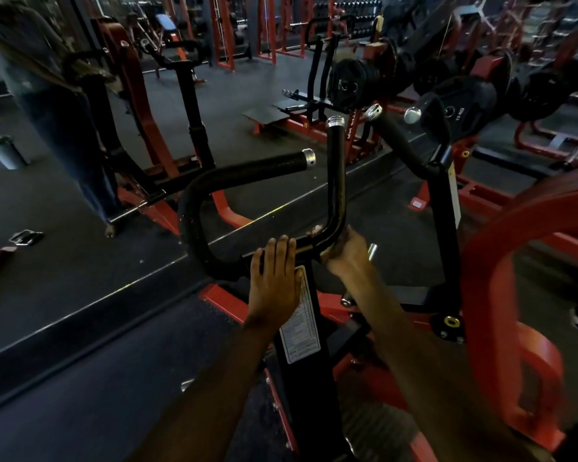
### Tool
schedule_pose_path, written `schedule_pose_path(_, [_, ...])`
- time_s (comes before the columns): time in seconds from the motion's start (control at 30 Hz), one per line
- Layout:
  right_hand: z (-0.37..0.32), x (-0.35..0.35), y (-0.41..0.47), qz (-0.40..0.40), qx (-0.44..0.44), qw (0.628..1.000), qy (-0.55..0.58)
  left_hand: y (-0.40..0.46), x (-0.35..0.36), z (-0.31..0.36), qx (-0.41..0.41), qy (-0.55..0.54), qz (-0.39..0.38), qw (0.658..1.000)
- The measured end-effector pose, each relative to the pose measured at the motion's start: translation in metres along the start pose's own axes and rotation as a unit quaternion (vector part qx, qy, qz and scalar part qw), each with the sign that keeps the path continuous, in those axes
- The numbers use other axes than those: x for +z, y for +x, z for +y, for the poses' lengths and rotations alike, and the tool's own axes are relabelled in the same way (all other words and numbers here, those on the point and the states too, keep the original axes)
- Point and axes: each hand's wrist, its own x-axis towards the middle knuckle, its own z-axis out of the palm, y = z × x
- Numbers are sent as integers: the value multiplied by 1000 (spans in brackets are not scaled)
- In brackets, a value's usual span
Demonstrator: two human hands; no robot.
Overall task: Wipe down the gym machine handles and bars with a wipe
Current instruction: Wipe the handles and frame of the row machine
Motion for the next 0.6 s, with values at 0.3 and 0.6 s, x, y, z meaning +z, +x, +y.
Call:
schedule_pose_path(0.3, [-97, 87, 53, 61, 0, 940, -336, 0, -2, 3, -18, -12, -35, 999])
schedule_pose_path(0.6, [-80, 34, 46, -99, -125, 922, -352, 0, -4, 3, -19, -1, -18, 1000])
